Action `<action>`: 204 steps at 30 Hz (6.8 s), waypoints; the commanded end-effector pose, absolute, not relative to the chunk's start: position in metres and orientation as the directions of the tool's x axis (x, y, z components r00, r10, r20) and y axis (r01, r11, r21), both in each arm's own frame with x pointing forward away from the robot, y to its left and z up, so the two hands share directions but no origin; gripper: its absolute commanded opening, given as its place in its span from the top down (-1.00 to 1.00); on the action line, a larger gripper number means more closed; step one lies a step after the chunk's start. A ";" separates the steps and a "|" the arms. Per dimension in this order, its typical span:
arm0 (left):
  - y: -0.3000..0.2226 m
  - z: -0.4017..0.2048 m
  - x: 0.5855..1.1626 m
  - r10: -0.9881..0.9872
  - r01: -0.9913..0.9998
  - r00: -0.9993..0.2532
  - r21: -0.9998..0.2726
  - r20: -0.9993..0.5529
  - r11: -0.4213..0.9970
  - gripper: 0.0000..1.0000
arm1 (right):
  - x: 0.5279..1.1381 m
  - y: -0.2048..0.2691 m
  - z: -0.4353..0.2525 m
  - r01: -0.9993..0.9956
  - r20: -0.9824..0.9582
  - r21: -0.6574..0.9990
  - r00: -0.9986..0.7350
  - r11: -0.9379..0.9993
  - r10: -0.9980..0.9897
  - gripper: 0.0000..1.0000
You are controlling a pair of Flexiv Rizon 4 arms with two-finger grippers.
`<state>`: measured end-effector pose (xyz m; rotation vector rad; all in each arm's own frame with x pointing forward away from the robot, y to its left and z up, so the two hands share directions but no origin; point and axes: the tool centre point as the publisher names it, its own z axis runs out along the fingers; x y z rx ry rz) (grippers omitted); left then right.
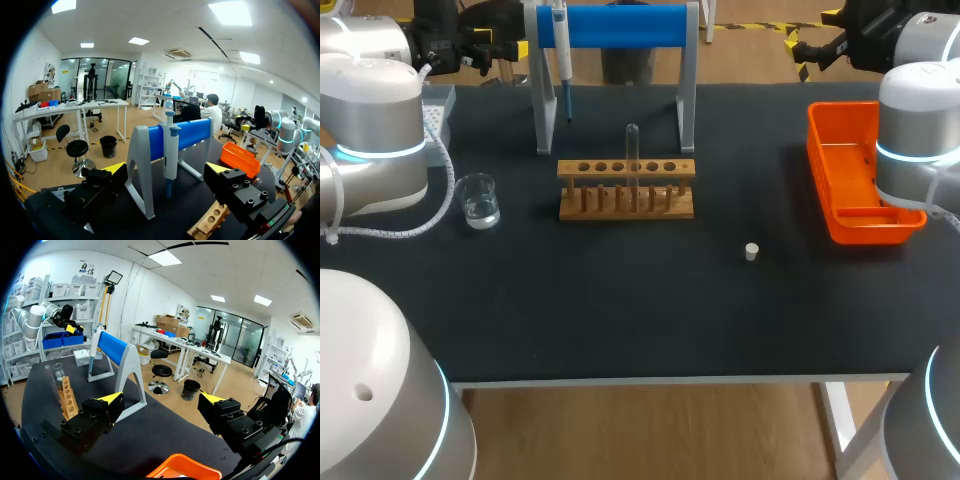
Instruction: Invert the test tube, pick up the pipette, mount the tip to pipette, aspirate from beaker and dispense into the tube, eject the tip, return the pipette, and cap with the stopper.
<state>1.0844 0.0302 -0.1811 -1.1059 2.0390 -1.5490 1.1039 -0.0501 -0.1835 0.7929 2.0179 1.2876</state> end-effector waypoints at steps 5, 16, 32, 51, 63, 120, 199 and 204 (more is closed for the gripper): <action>0.030 -0.182 1.084 -0.755 -0.369 -0.632 -0.925 0.174 0.096 -1.00 | 1.104 -0.050 -0.184 0.160 -0.173 0.924 -0.634 0.347 0.753 -1.00; 0.030 -0.182 1.084 -0.755 -0.369 -0.632 -0.925 0.174 0.096 -1.00 | 1.104 -0.050 -0.184 0.160 -0.173 0.924 -0.634 0.347 0.753 -1.00; 0.030 -0.182 1.084 -0.755 -0.369 -0.632 -0.925 0.174 0.096 -1.00 | 1.003 -0.008 -0.211 0.082 -0.160 0.930 -0.789 0.359 0.593 -1.00; 0.030 -0.182 1.084 -0.755 -0.369 -0.632 -0.925 0.174 0.096 -1.00 | 0.911 0.067 -0.255 0.067 -0.068 0.966 -0.867 0.250 0.494 -1.00; 0.030 -0.182 1.084 -0.755 -0.369 -0.632 -0.925 0.174 0.096 -1.00 | 0.895 0.078 -0.271 0.045 -0.084 0.969 -0.862 0.242 0.500 -1.00; -0.057 -0.260 0.881 -0.606 -0.033 -0.792 -0.985 -0.078 0.171 -1.00 | 0.895 0.078 -0.271 0.040 -0.090 0.970 -0.860 0.241 0.503 -1.00; -0.057 -0.259 0.878 -0.592 -0.030 -0.802 -0.984 -0.081 0.175 -1.00 | 0.950 0.233 -0.281 0.013 0.021 0.998 -0.991 0.064 -0.132 -1.00; -0.057 -0.259 0.878 -0.592 -0.030 -0.802 -0.984 -0.081 0.175 -1.00 | 0.952 0.238 -0.283 0.026 0.034 0.997 -0.992 0.068 -0.118 -1.00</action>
